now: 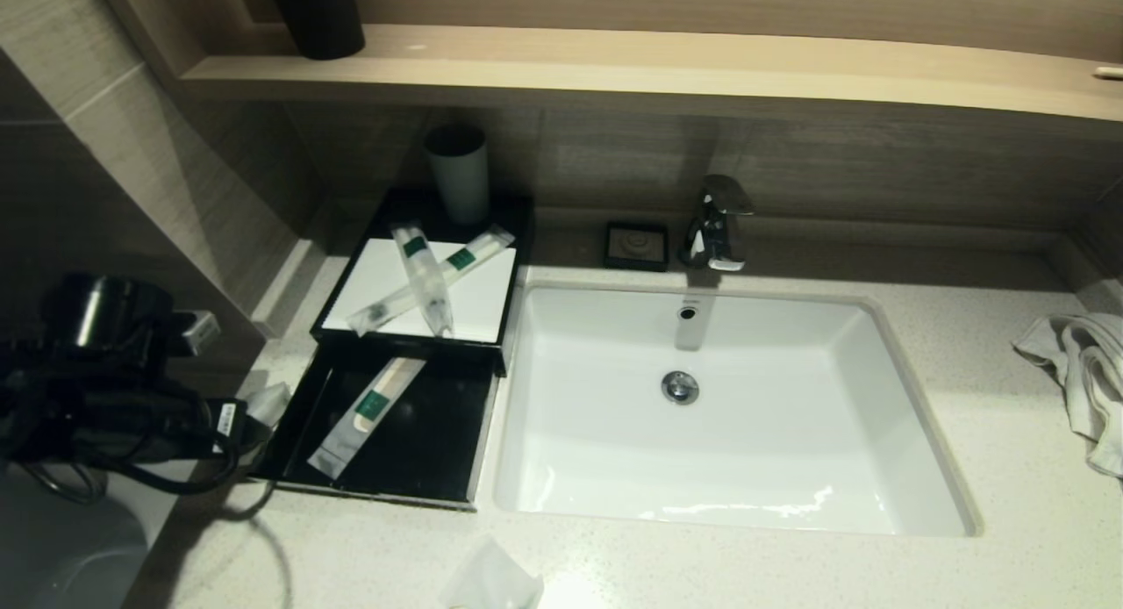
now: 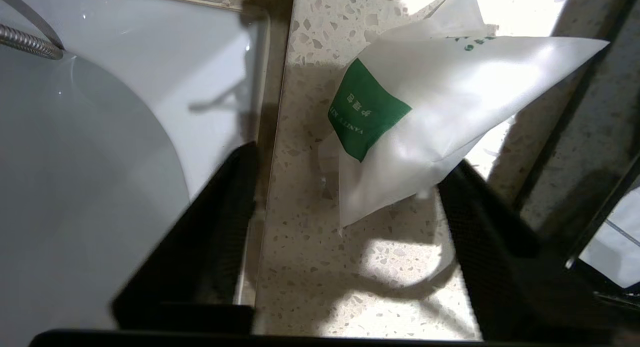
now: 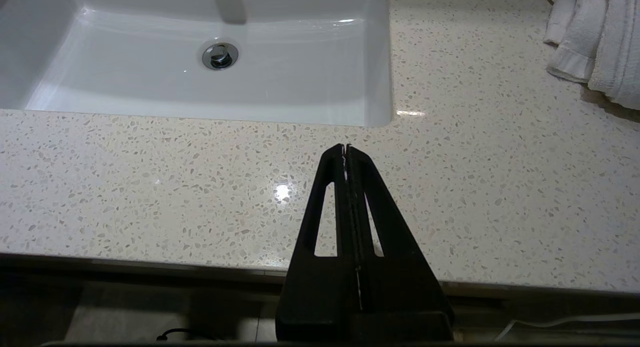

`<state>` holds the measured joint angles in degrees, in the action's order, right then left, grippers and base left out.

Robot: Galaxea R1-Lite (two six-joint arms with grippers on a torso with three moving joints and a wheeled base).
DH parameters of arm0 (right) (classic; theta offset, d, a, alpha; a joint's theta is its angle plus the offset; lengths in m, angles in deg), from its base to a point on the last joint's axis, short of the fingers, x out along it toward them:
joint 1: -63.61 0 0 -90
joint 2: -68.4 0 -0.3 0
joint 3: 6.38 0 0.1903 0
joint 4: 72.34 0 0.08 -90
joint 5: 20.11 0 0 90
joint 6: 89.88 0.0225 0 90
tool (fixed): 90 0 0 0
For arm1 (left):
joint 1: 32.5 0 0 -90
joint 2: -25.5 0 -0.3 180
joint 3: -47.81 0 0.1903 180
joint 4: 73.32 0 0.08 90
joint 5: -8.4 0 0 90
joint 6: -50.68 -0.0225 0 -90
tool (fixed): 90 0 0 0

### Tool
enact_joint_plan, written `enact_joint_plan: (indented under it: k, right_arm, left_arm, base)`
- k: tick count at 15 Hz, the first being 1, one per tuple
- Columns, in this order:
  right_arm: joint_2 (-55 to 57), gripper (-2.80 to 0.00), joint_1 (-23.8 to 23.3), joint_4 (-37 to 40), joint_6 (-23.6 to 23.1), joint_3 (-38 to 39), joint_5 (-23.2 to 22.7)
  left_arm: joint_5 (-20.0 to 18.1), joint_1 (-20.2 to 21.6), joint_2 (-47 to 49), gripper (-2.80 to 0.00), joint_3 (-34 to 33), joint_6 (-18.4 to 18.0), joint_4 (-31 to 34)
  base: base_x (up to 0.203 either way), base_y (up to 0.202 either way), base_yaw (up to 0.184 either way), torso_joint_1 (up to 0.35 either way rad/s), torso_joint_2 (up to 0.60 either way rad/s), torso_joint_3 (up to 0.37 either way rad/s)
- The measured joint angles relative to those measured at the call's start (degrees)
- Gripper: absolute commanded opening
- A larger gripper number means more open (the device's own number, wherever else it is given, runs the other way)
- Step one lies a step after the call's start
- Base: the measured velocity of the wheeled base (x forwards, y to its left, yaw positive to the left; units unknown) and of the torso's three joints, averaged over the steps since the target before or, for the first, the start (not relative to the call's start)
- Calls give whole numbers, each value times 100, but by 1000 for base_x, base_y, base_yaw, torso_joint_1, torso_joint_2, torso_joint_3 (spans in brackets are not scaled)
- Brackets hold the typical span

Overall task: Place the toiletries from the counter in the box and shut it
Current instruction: Pick up the bathroom toiletry

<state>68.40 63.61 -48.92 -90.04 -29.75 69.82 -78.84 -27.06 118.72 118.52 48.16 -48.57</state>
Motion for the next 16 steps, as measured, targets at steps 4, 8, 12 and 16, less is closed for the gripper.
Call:
enact_joint_plan:
  k: [4,8,12,16]
  right_arm:
    - [0,-280,0,0,-1,0,0]
    - [0,-280,0,0,-2,0,0]
    - [0,-280,0,0,-2,0,2]
    - [0,-280,0,1,-2,0,0]
  left_arm:
    - [2,6,35,-280,-6,8,7]
    - [-9,-5,-1,-280,-46,7,10]
    - [-4,-2,-127,-280,-57,27,11]
    - [-15,-2,-461,-280,-9,33,11]
  base:
    - [0,0,0,0,0,0]
    - [0,0,0,0,0,0]
    - [0,0,0,0,0,0]
    - [0,0,0,0,0,0]
